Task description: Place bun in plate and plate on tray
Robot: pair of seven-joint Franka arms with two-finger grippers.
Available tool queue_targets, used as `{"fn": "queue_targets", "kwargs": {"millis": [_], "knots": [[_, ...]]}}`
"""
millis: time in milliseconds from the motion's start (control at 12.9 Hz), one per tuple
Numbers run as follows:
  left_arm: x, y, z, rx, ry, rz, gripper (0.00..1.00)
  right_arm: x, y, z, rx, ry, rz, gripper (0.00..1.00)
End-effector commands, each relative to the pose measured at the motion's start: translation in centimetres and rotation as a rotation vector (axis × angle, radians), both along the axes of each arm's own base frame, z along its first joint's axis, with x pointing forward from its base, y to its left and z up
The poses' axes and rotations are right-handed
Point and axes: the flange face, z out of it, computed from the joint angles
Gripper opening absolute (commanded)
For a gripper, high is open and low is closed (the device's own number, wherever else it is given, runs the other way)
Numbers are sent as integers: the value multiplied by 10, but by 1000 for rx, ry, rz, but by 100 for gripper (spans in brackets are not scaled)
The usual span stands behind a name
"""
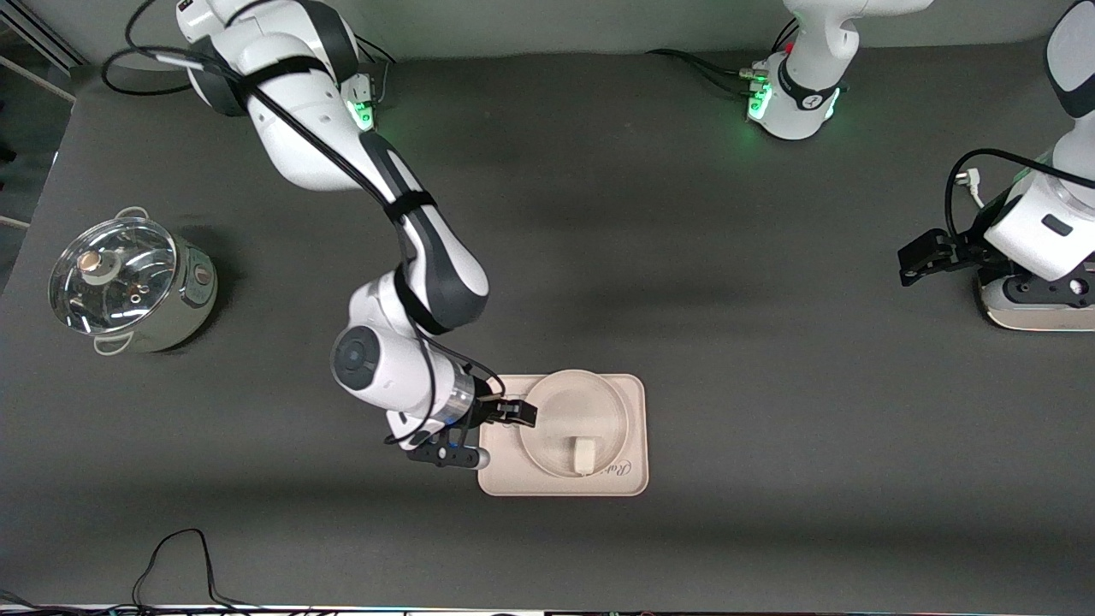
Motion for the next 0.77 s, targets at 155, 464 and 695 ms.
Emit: {"fn": "queue_targets", "kwargs": {"millis": [155, 464, 695], "knots": [[-3, -15, 10, 0, -23, -11, 100, -43, -64, 142, -97, 23, 45, 100], [-4, -15, 11, -8, -24, -11, 100, -90, -184, 254, -241, 29, 36, 100], [0, -9, 15, -9, -37, -9, 100, -119, -276, 291, -321, -16, 134, 100]]}}
